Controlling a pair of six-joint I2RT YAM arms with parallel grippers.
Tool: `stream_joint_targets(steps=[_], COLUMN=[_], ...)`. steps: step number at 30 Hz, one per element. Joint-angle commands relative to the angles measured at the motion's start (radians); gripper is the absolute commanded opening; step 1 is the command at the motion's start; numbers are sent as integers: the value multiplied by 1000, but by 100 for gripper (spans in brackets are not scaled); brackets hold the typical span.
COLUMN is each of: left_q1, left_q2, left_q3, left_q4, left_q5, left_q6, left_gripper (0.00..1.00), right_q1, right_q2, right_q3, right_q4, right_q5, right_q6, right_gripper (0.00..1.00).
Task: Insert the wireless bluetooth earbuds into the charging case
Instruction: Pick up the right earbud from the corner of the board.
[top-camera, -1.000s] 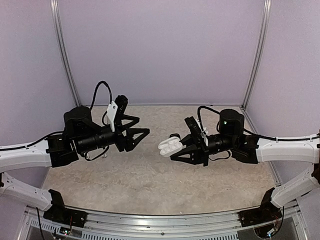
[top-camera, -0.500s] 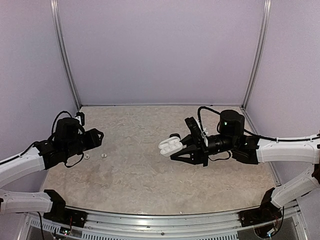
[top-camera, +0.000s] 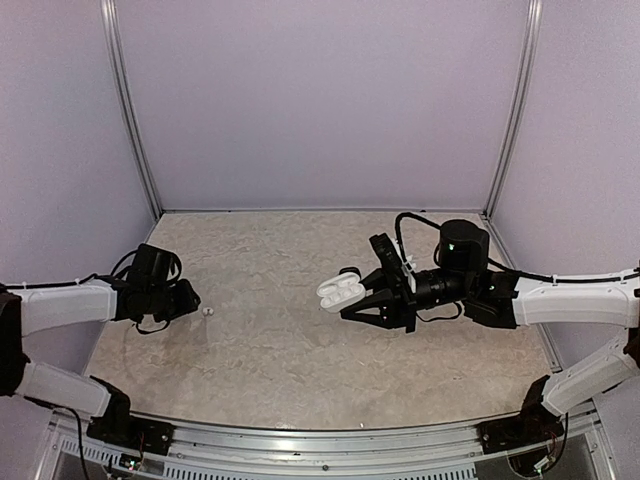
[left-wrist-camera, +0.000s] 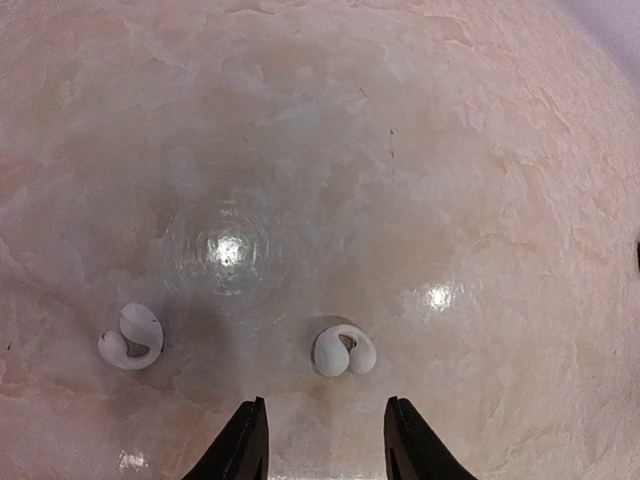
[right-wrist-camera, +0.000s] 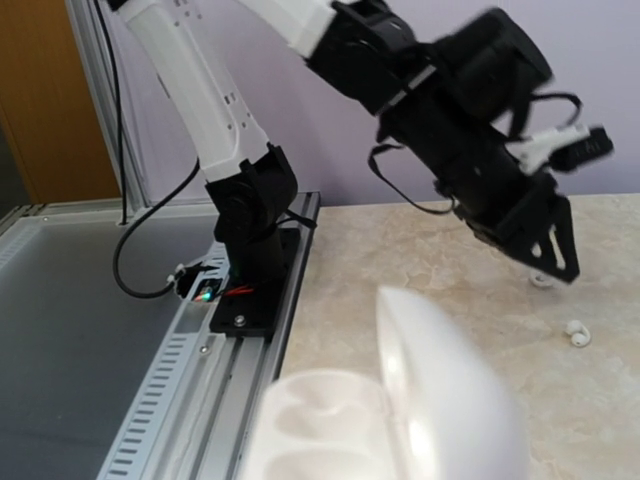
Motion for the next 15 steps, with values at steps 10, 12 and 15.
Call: stream_joint_targets(steps=[10,12,15], left_q1=[22,25,29], left_q2=[101,55,14], left_q3=[33,16,2], left_q4=[42,25,1], left_q5=[-110,-148,-198], left_q6=[30,23,20], left_gripper=[36,37,43], right_q1=[-8,-8,-8], right_q2=[-19,-15,-6], right_q3=[-13,-13,-11], right_q4=[11,16,20], right_q5=[6,3,-4], right_q6=[2,6,6], right_gripper=[2,2,2])
